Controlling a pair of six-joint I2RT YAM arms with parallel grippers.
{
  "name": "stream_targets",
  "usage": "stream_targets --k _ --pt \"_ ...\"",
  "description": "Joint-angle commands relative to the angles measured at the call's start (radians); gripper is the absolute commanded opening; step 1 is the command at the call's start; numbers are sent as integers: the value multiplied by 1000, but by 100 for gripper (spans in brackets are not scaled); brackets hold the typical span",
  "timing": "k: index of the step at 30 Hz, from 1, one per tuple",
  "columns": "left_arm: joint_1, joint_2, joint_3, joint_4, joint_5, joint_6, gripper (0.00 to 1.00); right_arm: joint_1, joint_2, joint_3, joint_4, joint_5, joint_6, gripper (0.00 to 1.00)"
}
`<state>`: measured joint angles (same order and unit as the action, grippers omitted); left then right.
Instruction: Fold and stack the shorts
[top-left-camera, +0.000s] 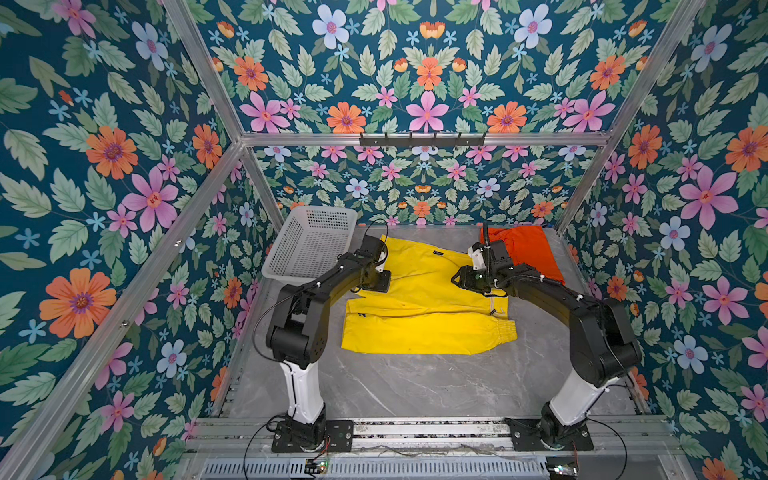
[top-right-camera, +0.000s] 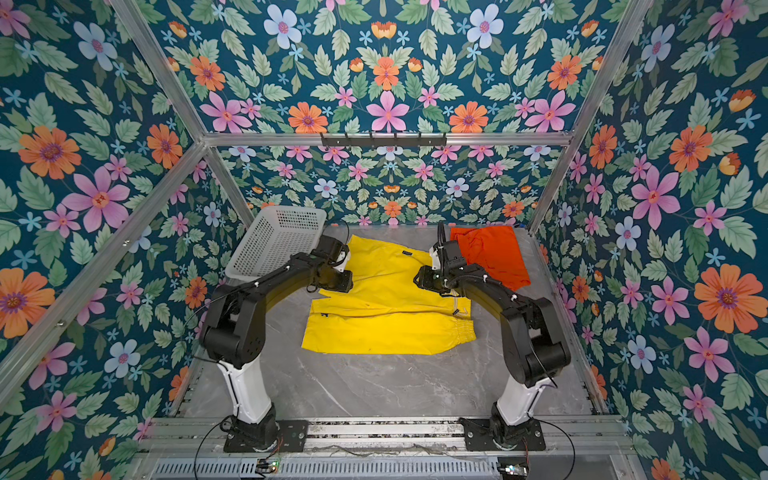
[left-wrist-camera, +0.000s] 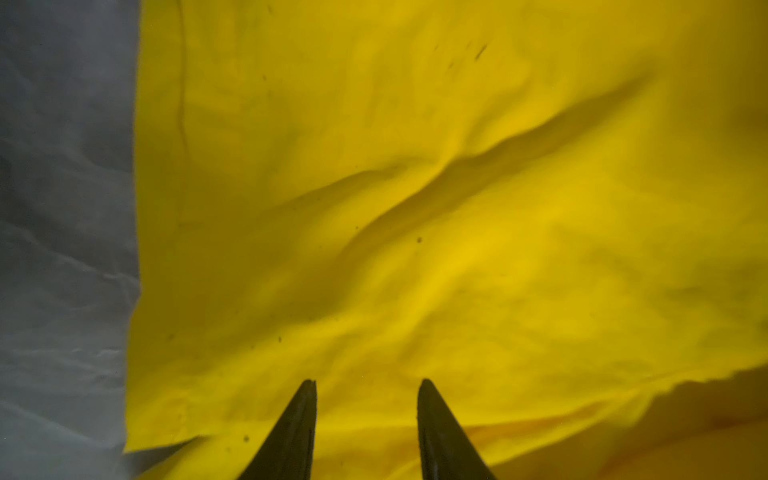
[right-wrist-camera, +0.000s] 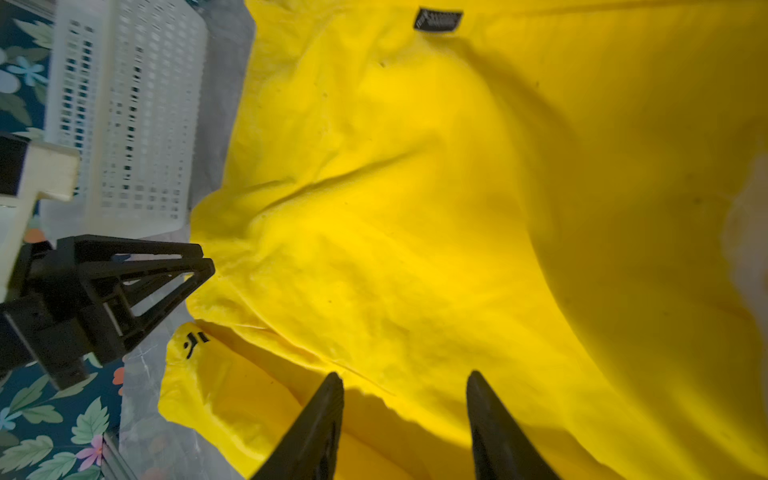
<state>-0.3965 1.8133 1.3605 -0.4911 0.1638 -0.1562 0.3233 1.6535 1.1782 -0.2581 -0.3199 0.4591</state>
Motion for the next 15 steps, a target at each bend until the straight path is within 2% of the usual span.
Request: stream_targets --k 1,5,9,11,15 --pt "6 -130 -76 9 41 -64 44 -18 -125 -49 -80 -31 -47 50" --pt "54 -330 -268 49 124 -151 45 -126 -338 -211 -145 -121 -32 52" --pt "145 -499 -482 122 223 -229 46 -306 -551 -374 -203 -244 -8 55" --pt "188 -549 -556 137 242 -248 46 -392 -635 -428 -241 -265 -14 57" --pt "240 -602 -656 177 281 -274 46 -500 -679 -479 -279 -290 -51 61"
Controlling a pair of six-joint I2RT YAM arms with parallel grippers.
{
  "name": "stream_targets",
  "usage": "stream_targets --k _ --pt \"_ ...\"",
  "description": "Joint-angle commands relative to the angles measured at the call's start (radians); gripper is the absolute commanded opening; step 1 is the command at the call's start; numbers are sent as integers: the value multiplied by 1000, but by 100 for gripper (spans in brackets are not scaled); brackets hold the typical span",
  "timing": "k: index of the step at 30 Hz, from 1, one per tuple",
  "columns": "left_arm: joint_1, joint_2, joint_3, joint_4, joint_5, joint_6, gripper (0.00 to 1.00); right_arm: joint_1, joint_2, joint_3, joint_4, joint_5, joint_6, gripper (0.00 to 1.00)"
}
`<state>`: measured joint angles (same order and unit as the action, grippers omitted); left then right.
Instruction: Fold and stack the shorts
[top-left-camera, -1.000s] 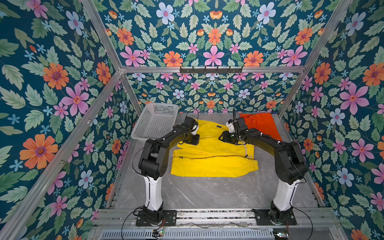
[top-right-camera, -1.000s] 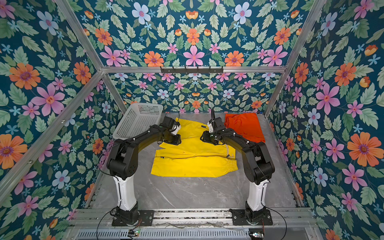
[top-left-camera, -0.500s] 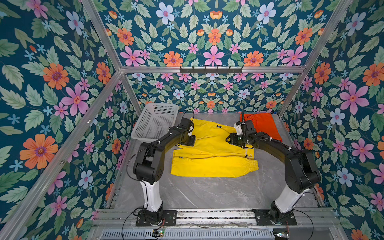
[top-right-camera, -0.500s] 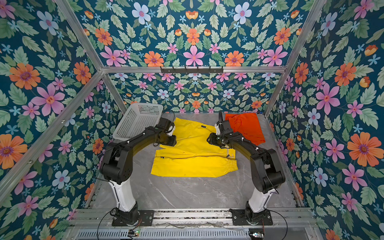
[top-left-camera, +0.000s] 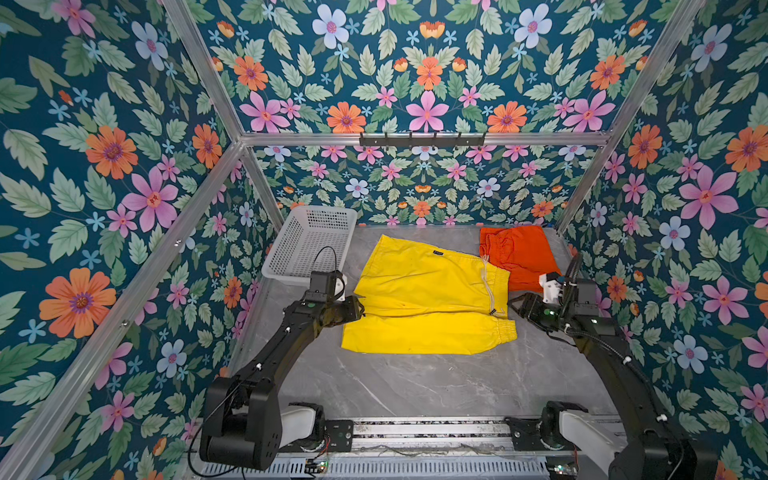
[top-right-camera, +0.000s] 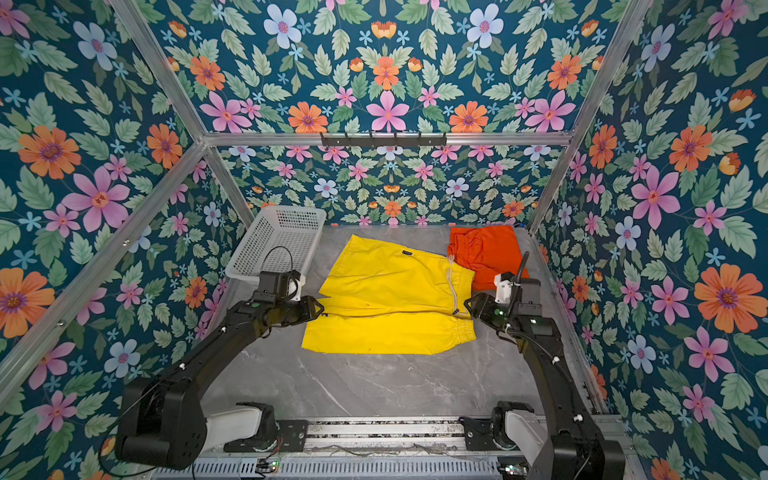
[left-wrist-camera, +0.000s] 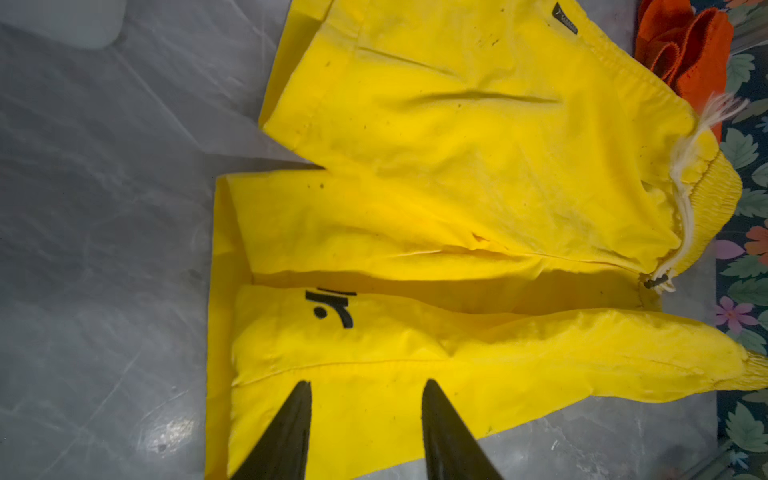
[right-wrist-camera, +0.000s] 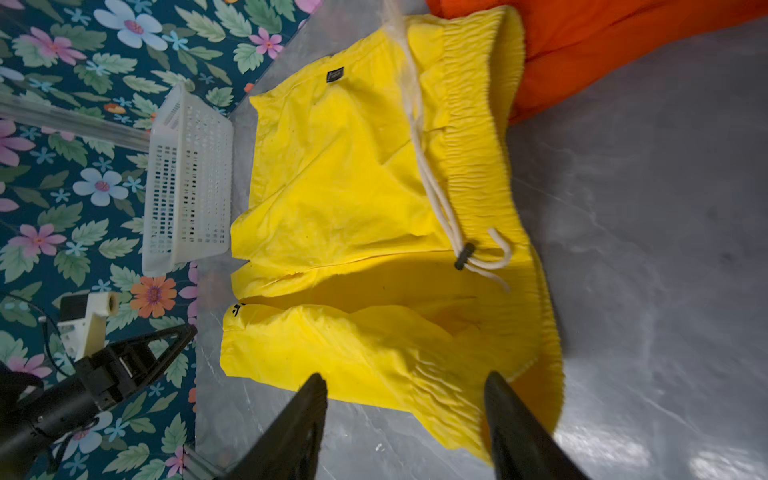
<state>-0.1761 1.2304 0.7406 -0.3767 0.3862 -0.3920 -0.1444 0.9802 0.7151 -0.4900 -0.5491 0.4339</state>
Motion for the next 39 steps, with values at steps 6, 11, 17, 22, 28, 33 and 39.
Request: stream_targets --k 6,11,17,22,28,33,39 --pt "79 -37 -118 120 97 -60 48 -37 89 -37 -16 -128 -56 60" --pt "125 -45 -140 139 106 -65 49 -36 139 -67 65 -154 -53 59" --pt "189 -45 -174 155 155 -67 48 -36 198 -74 111 -228 -55 52" --pt "208 -8 -183 178 202 -67 46 -36 214 -75 105 -250 -59 41" --pt "215 8 -181 171 179 -34 44 -36 213 -80 99 -232 -65 20" --pt "225 37 -164 192 157 -16 45 -37 209 -83 91 -220 -70 14" --pt "225 96 -154 213 194 -4 33 -37 193 -88 85 -213 -70 9"
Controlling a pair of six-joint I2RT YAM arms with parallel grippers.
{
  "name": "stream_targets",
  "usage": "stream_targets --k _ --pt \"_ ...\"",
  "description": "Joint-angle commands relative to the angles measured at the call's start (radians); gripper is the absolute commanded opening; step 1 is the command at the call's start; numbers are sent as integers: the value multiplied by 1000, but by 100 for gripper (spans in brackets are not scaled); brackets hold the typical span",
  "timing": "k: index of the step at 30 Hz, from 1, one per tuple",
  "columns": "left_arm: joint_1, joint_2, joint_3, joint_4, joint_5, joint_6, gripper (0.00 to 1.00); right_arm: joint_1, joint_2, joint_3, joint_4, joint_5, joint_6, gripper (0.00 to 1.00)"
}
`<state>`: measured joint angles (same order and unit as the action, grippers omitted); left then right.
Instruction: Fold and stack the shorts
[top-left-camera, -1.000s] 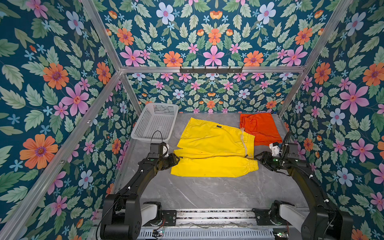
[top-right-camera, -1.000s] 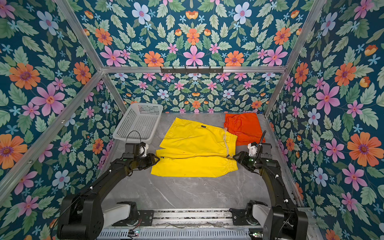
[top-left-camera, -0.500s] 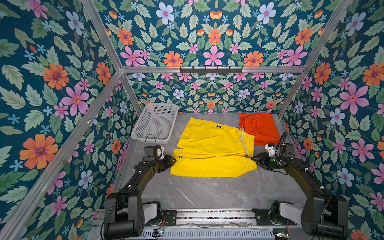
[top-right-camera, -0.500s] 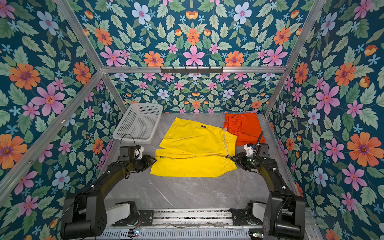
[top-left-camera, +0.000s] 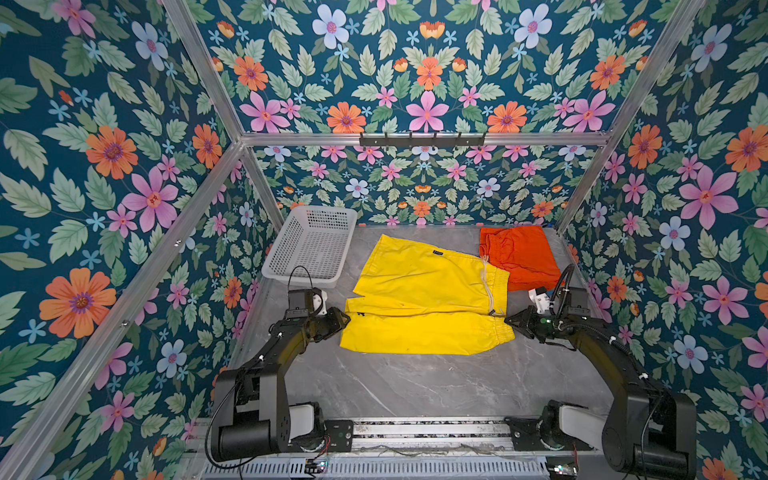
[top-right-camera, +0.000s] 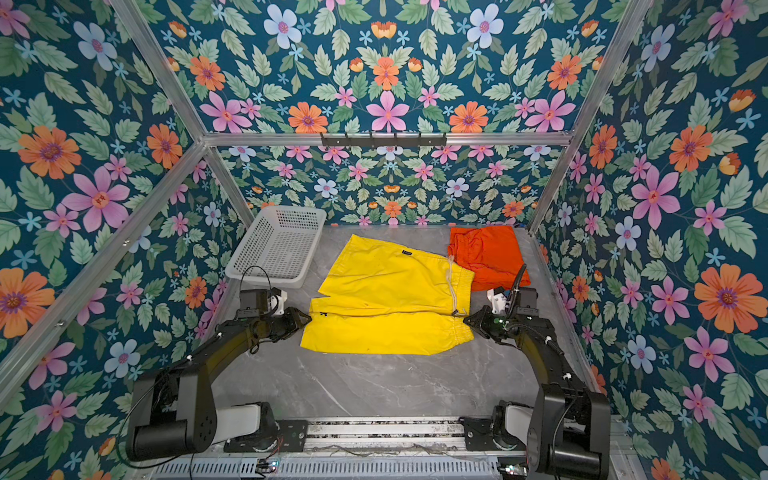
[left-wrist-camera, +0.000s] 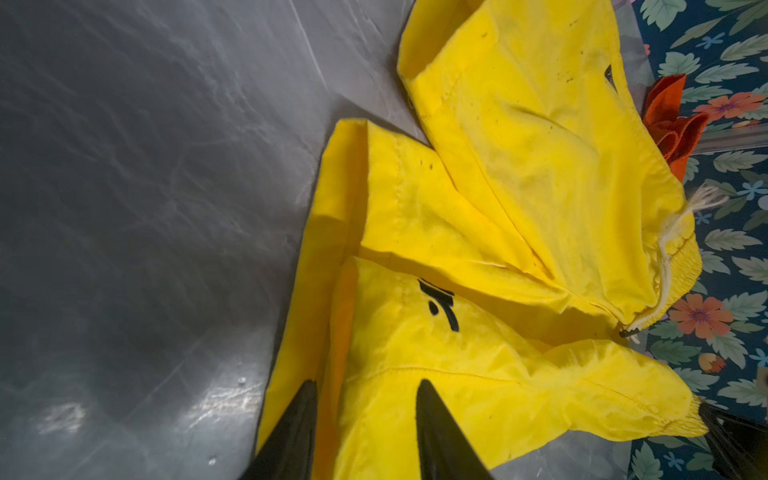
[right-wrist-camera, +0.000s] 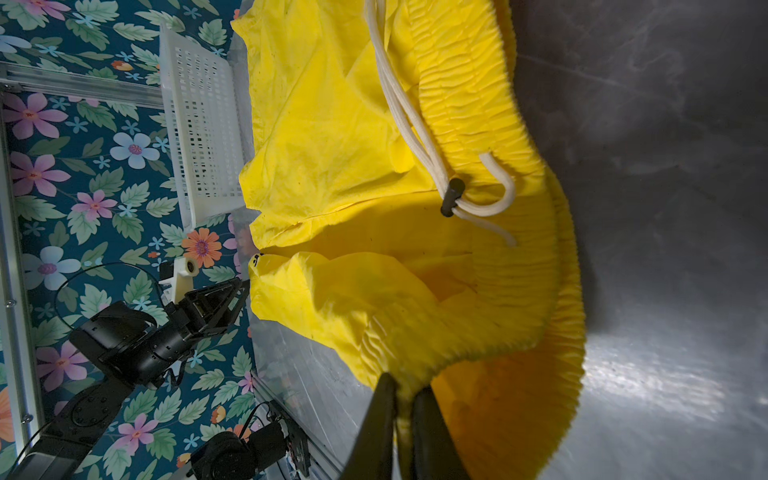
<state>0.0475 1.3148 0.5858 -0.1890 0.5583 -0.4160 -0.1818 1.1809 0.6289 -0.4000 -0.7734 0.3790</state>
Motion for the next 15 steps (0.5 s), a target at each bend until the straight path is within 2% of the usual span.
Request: stream_targets --k 1,5,11,15 --pt "1 18 0 35 28 15 32 2 -8 -1 -5 11 -16 8" --pt "2 42 6 38 49 18 28 0 -16 0 -7 8 -11 6" --pt "2 23 20 17 66 17 1 1 -42 1 -9 6 10 3" --pt "1 -68 27 -44 88 0 0 1 -90 8 -39 12 49 2"
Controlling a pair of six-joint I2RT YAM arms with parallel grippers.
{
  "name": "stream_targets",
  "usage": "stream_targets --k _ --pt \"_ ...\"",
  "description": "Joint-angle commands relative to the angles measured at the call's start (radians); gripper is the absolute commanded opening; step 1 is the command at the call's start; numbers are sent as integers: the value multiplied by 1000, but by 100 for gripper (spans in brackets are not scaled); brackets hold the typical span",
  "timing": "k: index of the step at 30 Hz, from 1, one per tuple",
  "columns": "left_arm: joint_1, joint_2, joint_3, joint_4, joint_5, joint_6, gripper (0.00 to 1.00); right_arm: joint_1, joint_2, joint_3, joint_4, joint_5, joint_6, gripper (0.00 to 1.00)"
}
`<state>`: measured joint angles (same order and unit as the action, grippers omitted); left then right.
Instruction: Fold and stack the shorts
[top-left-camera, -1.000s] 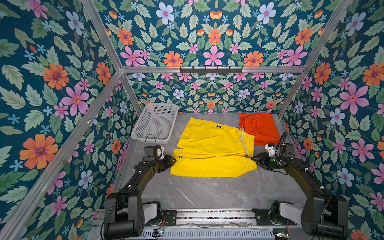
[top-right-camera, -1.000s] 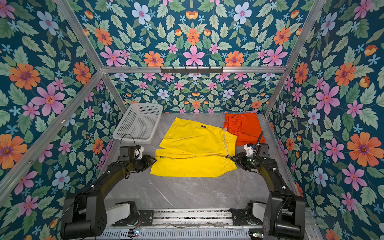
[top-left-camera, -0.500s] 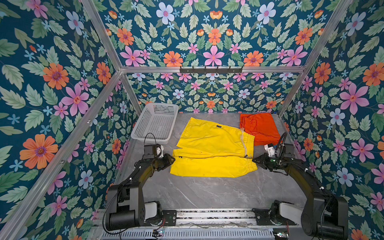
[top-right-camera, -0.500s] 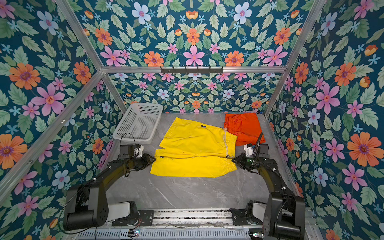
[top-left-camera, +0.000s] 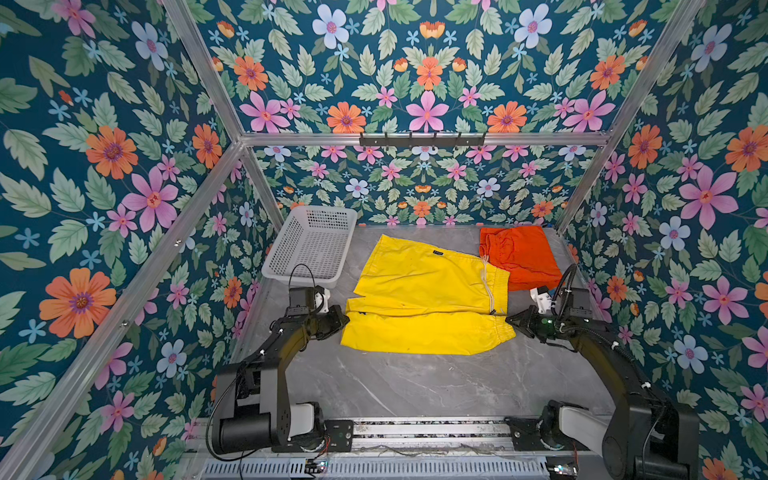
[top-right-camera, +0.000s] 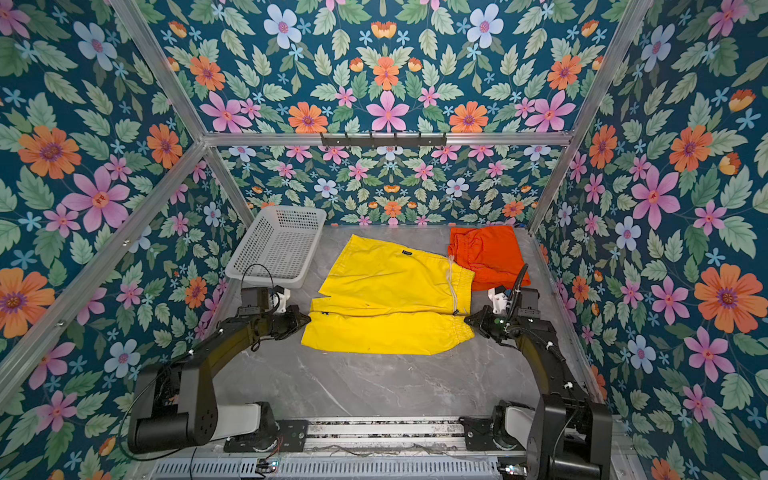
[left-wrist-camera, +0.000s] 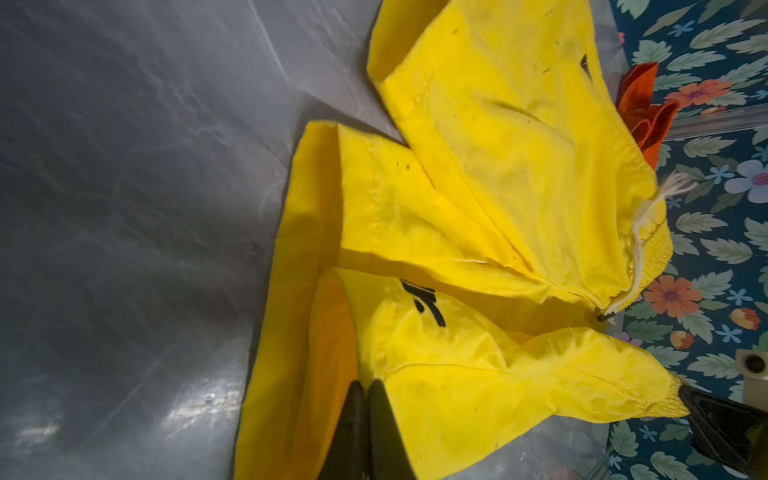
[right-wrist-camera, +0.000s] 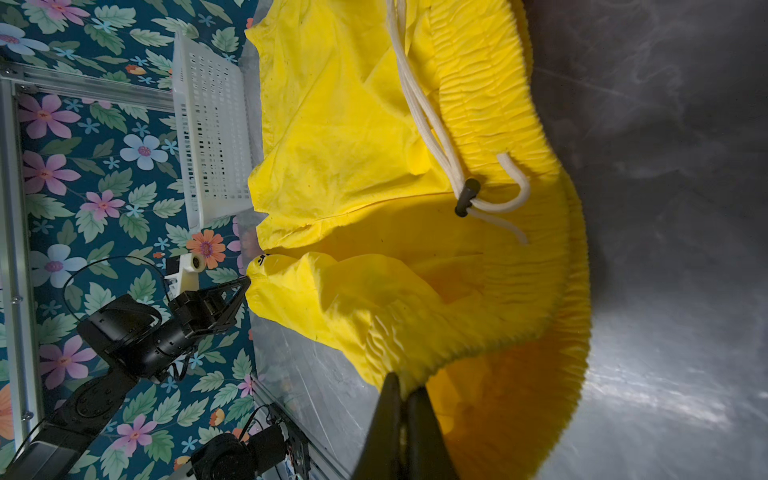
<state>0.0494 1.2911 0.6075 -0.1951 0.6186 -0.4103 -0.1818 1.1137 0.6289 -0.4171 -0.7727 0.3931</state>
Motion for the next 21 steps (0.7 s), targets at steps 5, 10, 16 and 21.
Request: stream_targets --k 5,10,16,21 --pt "0 -217 -10 -175 18 -15 0 -1 -96 -3 -86 32 88 0" --pt "-5 -335 -35 -262 -13 -41 0 -1 -149 -32 -150 75 141 0" --pt "-3 -448 -77 -351 -62 -161 1 -4 -233 -64 -207 128 223 0" --pt "-5 -519 -88 -507 -181 -244 5 -4 -267 -88 -259 155 268 0"
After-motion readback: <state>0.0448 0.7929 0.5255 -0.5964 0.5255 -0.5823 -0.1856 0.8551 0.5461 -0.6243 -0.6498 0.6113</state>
